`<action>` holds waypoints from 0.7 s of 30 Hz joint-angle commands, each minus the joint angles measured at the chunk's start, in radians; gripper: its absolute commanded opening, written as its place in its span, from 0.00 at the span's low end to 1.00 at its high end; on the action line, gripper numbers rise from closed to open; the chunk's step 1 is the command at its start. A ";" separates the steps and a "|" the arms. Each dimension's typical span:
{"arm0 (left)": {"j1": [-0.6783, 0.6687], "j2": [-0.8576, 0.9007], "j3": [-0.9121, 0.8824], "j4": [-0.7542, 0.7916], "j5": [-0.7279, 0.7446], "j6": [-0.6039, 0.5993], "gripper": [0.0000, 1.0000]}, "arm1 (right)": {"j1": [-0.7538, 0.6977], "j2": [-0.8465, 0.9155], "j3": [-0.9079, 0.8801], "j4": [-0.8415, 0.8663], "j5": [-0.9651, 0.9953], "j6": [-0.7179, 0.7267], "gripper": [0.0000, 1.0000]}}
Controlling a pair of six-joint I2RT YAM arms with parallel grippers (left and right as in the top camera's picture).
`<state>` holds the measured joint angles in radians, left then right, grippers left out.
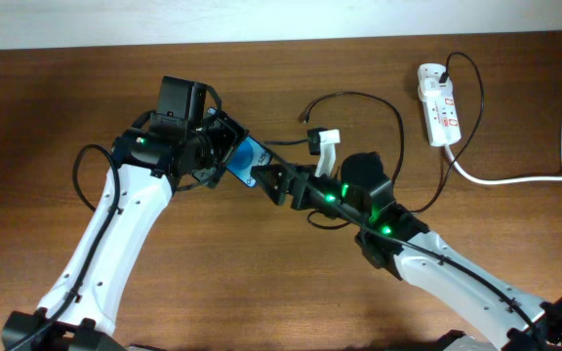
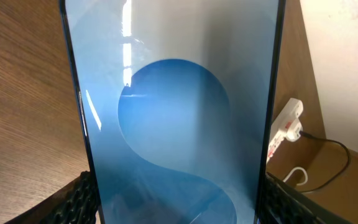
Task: Plug charger to phone and switch on socket
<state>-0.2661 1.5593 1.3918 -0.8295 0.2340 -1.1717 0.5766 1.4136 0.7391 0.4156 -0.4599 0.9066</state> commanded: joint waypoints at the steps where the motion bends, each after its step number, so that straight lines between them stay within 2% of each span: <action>1: 0.005 -0.032 0.025 0.007 0.030 -0.011 0.43 | 0.037 0.023 0.013 0.013 0.096 -0.006 0.76; 9: 0.005 -0.032 0.025 0.007 0.037 -0.014 0.45 | 0.125 0.053 0.013 0.117 0.346 -0.007 0.60; 13: 0.005 -0.032 0.025 0.007 0.055 -0.014 0.45 | 0.126 0.053 0.013 0.129 0.368 -0.007 0.50; 21: 0.005 -0.032 0.025 0.007 0.077 -0.014 0.47 | 0.126 0.151 0.013 0.234 0.343 0.053 0.51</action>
<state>-0.2661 1.5593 1.3918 -0.8291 0.2848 -1.1721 0.6937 1.5299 0.7387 0.6235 -0.1093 0.9390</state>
